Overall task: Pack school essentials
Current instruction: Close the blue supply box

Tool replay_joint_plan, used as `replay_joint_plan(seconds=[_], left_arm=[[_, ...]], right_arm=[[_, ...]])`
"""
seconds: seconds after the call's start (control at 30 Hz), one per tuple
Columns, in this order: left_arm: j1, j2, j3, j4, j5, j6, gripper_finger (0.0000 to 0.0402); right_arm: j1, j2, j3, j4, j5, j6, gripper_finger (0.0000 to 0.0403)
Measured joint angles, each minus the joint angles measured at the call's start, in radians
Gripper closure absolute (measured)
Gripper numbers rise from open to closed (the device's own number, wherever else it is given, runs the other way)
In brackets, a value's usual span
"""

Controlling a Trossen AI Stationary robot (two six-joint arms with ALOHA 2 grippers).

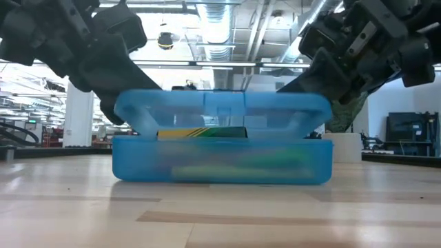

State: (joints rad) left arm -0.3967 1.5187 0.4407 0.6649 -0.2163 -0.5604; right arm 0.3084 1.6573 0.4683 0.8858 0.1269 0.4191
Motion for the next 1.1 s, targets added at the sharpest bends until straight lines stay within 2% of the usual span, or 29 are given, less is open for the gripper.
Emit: replay_joint_plan(seconds=[0.27, 0.57, 1.1], left_arm=[[-0.028, 0.121, 0.080, -0.003, 0.038, 0.017, 0.0397], [-0.031, 0.118, 0.081, -0.036, 0.038, 0.011, 0.0397], [-0.031, 0.118, 0.081, -0.056, 0.035, -0.011, 0.0397]], right_arm=[[0.049, 0.000, 0.000, -0.018, -0.002, -0.004, 0.0390], [0.083, 0.000, 0.000, -0.021, 0.000, -0.009, 0.0390], [0.076, 0.000, 0.000, -0.089, 0.004, -0.007, 0.0390]])
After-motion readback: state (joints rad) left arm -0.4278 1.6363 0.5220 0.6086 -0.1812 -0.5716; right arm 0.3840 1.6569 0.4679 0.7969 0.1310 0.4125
